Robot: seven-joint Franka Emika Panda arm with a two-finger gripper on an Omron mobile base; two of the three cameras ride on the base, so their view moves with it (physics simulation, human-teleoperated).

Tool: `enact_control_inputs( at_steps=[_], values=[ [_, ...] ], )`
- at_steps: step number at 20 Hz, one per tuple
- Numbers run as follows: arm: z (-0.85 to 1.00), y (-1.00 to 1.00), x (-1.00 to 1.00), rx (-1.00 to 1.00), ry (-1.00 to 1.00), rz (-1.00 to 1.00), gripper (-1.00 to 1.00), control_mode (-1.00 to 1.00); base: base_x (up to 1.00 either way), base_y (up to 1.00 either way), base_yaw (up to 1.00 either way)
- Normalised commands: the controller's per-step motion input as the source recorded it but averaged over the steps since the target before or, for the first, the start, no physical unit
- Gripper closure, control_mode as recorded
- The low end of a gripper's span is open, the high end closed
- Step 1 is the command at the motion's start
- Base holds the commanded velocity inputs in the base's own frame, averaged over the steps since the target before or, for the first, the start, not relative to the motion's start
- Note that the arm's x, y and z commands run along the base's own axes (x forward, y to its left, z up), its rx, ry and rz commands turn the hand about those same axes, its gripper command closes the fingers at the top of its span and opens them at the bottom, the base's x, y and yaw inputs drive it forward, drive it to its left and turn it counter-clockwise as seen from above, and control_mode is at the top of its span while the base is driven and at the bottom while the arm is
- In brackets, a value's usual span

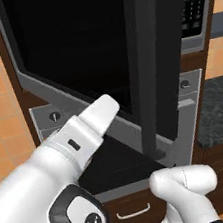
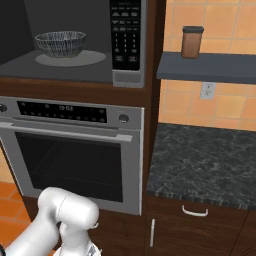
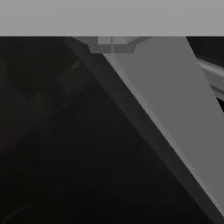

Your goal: Open the microwave, place the bowl with waffle inside the microwave, then close the microwave door and turn it on.

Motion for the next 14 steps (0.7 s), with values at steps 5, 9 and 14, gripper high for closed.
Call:
enact_control_inputs(
  at_steps=[5, 9, 14],
  values=[
    [0.28, -0.99, 1.0, -0.07, 0.3, -0.04, 1.0, -1.0, 0.0, 0.0, 0.0],
    [0.29, -0.76, 0.97, 0.0, 0.16, 0.08, 1.0, -1.0, 0.0, 0.0, 0.0],
    [0.06, -0.23, 0.54, 0.07, 0.03, 0.15, 1.0, -1.0, 0.0, 0.0, 0.0]
  ],
)
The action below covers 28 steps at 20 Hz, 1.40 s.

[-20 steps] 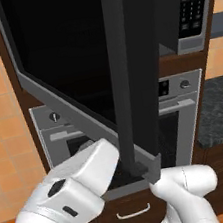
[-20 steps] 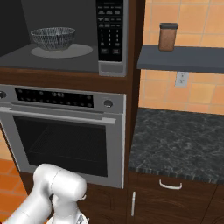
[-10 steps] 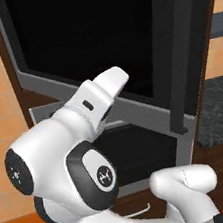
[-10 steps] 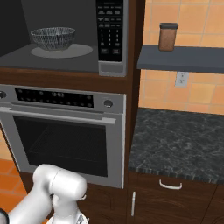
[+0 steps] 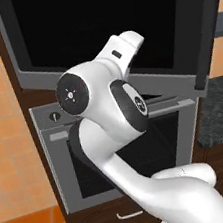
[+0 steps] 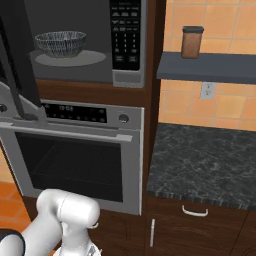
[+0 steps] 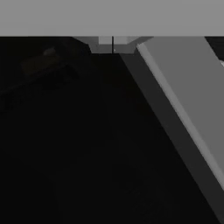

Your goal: Open the microwave, place the bowl with waffle inside the microwave, then close the microwave door and turn it on.

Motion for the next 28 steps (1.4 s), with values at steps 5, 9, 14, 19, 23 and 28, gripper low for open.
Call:
enact_control_inputs(
  at_steps=[5, 9, 14, 19, 23, 28],
  values=[
    [0.04, -0.58, 0.83, 0.03, 0.0, 0.01, 1.0, -1.0, 0.0, 0.0, 0.0],
    [0.24, -0.54, 1.0, 0.09, 0.0, 0.1, 1.0, -1.0, 0.0, 0.0, 0.0],
    [0.33, -0.43, 1.0, 0.15, -0.08, 0.24, 1.0, -1.0, 0.0, 0.0, 0.0],
    [0.02, -0.51, 0.97, 0.14, -0.05, 0.24, 1.0, -1.0, 0.0, 0.0, 0.0],
    [-0.04, -0.46, 0.99, 0.14, -0.01, 0.18, 1.0, -1.0, 0.0, 0.0, 0.0],
    [-0.08, -0.55, 0.52, 0.04, 0.0, 0.17, 1.0, -1.0, 0.0, 0.0, 0.0]
  ],
)
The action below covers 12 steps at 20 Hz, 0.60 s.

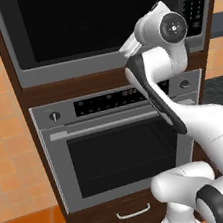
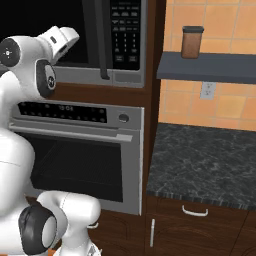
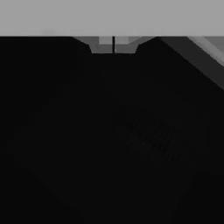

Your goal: Open the microwave, place the bowl with waffle inside the microwave, then close the microwave door and turn it on.

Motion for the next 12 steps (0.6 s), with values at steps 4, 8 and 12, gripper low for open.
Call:
enact_control_inputs(
  at_steps=[4, 8, 12],
  values=[
    [0.05, -0.97, -0.48, -0.07, 0.0, 0.2, 1.0, -1.0, 0.0, 0.0, 0.0],
    [0.0, -0.97, -0.62, 0.0, -0.01, 0.26, 1.0, -1.0, 0.0, 0.0, 0.0],
    [-0.06, -0.86, -0.17, -0.02, -0.09, 0.16, 1.0, -1.0, 0.0, 0.0, 0.0]
  ],
)
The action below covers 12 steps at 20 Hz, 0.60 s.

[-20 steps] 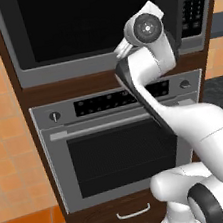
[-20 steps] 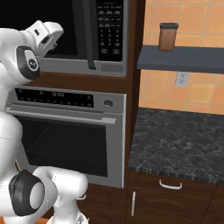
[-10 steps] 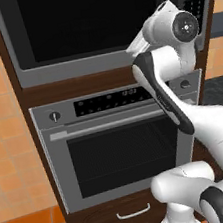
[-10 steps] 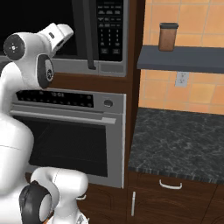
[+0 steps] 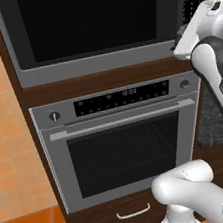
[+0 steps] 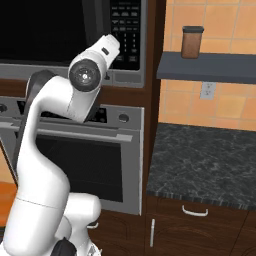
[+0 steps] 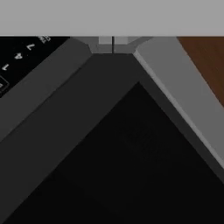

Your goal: Open the microwave, place the bowl with waffle inside the microwave, then close the microwave door and turn it on.

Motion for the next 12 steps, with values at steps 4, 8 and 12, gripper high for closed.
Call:
enact_control_inputs(
  at_steps=[4, 8, 12],
  values=[
    [-0.05, -0.5, 0.0, -0.15, -0.05, 0.04, 1.0, -1.0, 0.0, 0.0, 0.0],
    [-0.02, -0.3, 0.01, -0.05, -0.08, 0.05, 1.0, -1.0, 0.0, 0.0, 0.0],
    [-0.08, -0.02, 0.28, 0.0, -0.02, 0.0, 1.0, -1.0, 0.0, 0.0, 0.0]
  ],
)
